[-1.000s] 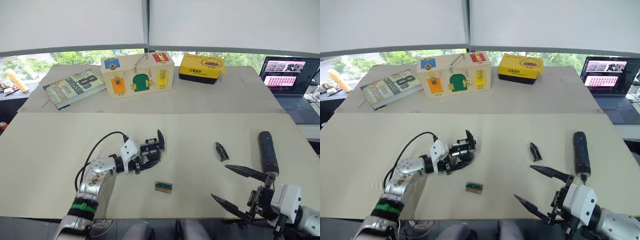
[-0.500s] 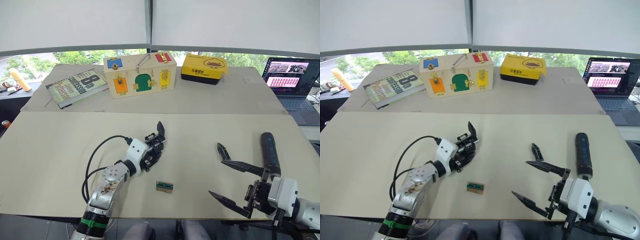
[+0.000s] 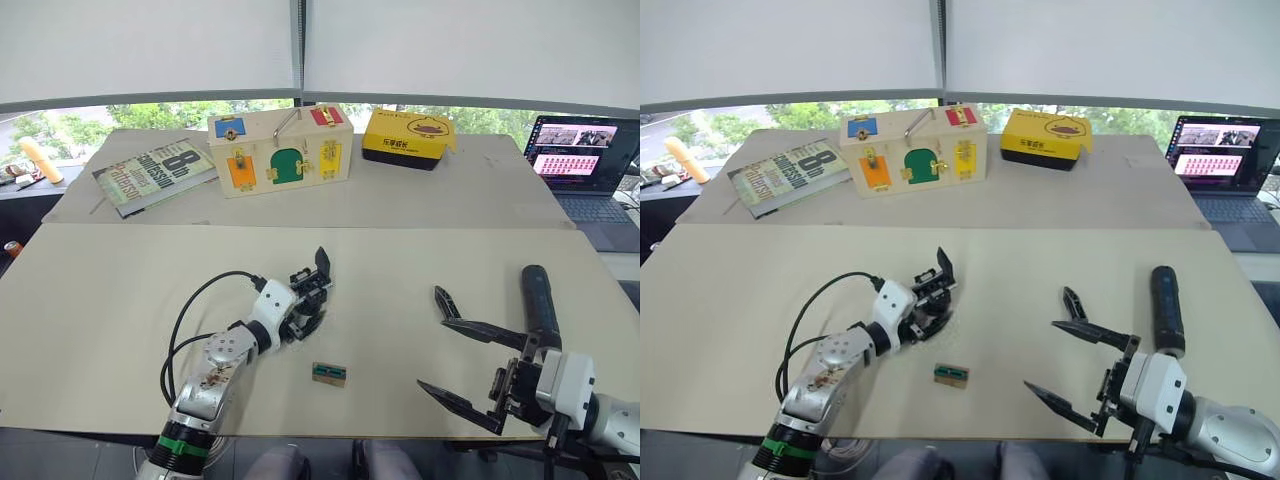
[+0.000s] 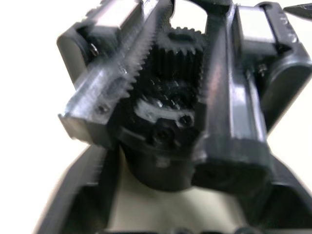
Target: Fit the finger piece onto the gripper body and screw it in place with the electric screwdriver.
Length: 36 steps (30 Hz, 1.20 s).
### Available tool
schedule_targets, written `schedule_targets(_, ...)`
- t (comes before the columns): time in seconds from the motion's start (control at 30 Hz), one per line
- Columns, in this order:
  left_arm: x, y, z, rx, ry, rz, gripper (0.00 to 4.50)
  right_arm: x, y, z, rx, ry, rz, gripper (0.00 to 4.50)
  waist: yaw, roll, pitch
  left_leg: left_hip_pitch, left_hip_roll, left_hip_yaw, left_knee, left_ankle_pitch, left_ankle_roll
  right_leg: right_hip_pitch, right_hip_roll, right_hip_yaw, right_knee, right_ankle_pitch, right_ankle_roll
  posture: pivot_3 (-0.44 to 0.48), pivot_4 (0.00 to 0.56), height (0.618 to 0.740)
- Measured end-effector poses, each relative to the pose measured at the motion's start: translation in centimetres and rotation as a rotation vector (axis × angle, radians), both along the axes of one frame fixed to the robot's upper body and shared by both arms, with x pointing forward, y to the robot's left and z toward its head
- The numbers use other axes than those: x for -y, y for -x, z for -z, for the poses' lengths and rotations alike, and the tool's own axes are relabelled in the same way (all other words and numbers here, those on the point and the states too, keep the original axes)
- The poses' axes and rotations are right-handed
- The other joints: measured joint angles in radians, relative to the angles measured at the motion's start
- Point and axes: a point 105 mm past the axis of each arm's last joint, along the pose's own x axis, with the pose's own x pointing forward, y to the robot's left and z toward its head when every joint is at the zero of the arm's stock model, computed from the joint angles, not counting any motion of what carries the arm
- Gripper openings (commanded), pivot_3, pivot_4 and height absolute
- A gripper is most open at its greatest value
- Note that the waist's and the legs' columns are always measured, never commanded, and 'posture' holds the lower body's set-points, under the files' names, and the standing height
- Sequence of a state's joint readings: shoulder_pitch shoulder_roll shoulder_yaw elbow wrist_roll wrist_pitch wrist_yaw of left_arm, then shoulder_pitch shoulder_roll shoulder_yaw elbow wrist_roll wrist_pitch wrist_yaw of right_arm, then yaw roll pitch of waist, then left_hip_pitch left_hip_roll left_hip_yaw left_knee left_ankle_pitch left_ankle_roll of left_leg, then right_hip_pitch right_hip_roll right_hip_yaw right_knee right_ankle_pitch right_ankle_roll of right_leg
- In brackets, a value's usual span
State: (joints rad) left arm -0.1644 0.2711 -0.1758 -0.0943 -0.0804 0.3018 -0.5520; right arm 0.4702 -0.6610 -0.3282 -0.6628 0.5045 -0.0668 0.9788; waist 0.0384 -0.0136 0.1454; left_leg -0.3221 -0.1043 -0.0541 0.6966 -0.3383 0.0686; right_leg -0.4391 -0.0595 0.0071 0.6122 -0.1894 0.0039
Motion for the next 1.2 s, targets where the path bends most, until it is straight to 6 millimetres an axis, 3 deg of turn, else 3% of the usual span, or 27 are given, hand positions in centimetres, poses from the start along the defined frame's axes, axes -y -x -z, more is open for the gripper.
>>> schedule_targets(0.13, -1.2, 0.5, 0.1, -0.023, -0.039, 0.077, 4.49, 0.1, 0.2, 0.3, -0.002, -0.006, 0.001, 4.5, -0.006, 0.0, 0.0, 0.0, 0.001, 0.0, -0.001, 0.0, 0.0, 0.0, 0.0, 0.0, 0.0, 0.0, 0.0, 0.0, 0.15, 0.74)
schedule_targets(0.23, -3.5, 0.9, 0.0, -0.049, -0.086, 0.133, 4.49, 0.3, 0.3, 0.6, -0.011, -0.005, 0.003, 4.5, -0.013, 0.001, -0.001, 0.001, 0.0, 0.0, -0.001, 0.0, -0.001, 0.0, 0.0, 0.0, 0.001, 0.0, 0.0, 0.0, 0.15, 0.74)
schedule_targets(0.43, -6.5, -0.6, -0.4, -0.058, -0.139, 0.228, 4.49, 0.4, 0.3, 0.6, -0.003, -0.002, 0.005, 4.5, -0.012, 0.002, -0.001, 0.002, 0.0, 0.0, 0.0, 0.0, -0.001, 0.001, 0.0, -0.001, 0.001, 0.0, 0.0, 0.0, 0.15, 0.74)
schedule_targets(0.63, -5.8, -1.3, -0.8, -0.095, -0.12, 0.467, 4.49, 0.3, 0.3, 0.6, 0.001, -0.004, 0.003, 4.5, -0.013, 0.002, -0.001, 0.001, -0.001, 0.0, 0.0, 0.0, -0.001, 0.0, -0.001, -0.002, 0.0, 0.0, 0.0, 0.0, 0.15, 0.74)
schedule_targets(0.8, -3.6, -3.2, -1.7, -0.033, -0.103, 0.565, 4.49, 0.3, 0.4, 0.6, 0.002, -0.002, 0.005, 4.5, -0.011, 0.001, -0.001, -0.001, -0.001, 0.0, 0.001, 0.0, 0.0, 0.0, -0.001, -0.003, 0.0, 0.0, 0.0, 0.0, 0.15, 0.74)
schedule_targets(1.17, -1.9, -3.4, -0.4, -0.018, -0.117, 0.639, 4.49, 0.7, 0.3, 0.6, 0.005, 0.006, 0.035, 4.5, -0.021, 0.001, -0.001, -0.001, 0.0, 0.0, 0.003, 0.0, 0.001, 0.0, -0.001, -0.002, 0.0, 0.0, 0.0, 0.0, 0.15, 0.74)
schedule_targets(1.2, -1.9, -3.4, -0.4, -0.015, -0.119, 0.641, 3.95, 0.7, 0.3, 0.6, 0.004, 0.008, 0.038, 4.5, -0.02, 0.001, -0.001, -0.001, 0.0, 0.0, 0.003, 0.0, 0.001, 0.0, -0.001, -0.002, 0.0, 0.0, 0.0, 0.0, 0.15, 0.74)
